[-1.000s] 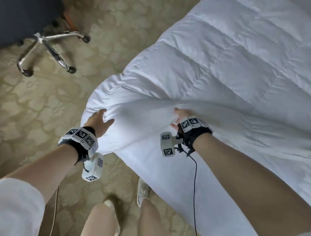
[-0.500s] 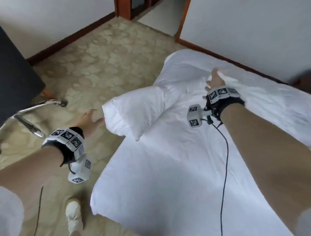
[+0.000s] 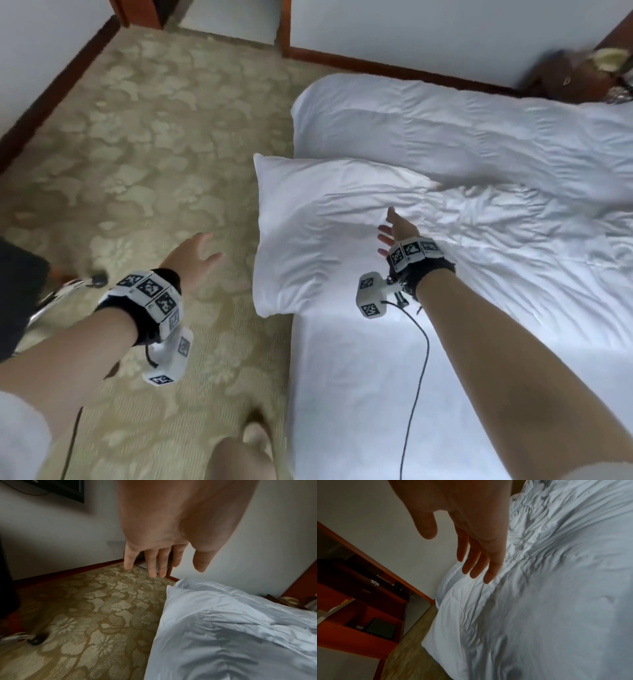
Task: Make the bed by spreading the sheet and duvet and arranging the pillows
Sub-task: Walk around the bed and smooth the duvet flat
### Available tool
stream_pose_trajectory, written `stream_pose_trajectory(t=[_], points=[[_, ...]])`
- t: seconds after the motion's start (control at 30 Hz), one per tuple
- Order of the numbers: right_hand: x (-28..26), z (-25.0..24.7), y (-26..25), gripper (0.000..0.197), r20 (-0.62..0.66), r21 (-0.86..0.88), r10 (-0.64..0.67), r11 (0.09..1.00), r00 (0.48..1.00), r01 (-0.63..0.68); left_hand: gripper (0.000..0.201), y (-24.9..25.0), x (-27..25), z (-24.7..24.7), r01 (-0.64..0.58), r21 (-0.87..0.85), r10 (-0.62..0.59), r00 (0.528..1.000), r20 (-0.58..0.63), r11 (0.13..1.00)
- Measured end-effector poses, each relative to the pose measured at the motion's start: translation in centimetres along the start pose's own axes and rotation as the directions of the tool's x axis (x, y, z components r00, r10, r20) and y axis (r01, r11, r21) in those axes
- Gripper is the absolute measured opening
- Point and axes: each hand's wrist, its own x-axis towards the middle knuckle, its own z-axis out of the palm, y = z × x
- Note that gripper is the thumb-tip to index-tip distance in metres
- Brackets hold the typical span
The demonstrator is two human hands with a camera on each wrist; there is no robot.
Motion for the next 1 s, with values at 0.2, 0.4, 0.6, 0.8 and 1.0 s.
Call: stream_pose_trajectory(t=[0.2, 0.4, 0.6, 0.8, 1.0], points=[[6.3, 1.0, -1.1, 0.053, -0.143, 0.0, 0.052, 0.999, 0.988, -0.052, 0.058, 3.7, 9.4, -1.3, -0.138, 0.047, 0.133, 0.986, 0.095, 0.989], [15.9, -0.1, -8.0, 0.048, -0.326, -0.111, -0.019, 0.994, 0.945, -0.018, 0.057, 12.0, 24.5, -3.1, -0.214, 0.095, 0.195, 0.965, 0.176, 0.972], [19.7, -0.8, -11.9, 0.06, -0.451, -0.426, -0.138, 0.902, 0.882, -0.077, 0.059, 21.8, 36.1, 0.1, -0.343, 0.069, 0.299, 0.886, 0.355, 0.937], [26.8, -1.2, -11.6, 0.071, -0.338, -0.797, -0.239, 0.587, 0.91, -0.142, 0.068, 28.3, 45.6, 8.0, -0.504, 0.16, 0.344, 0.755, 0.558, 0.849], [35.9, 0.8, -11.9, 0.095, -0.191, -0.926, -0.037, 0.337, 0.981, -0.168, 0.076, 29.8, 53.2, 14.1, -0.664, 0.279, 0.256, 0.59, 0.766, 0.694]])
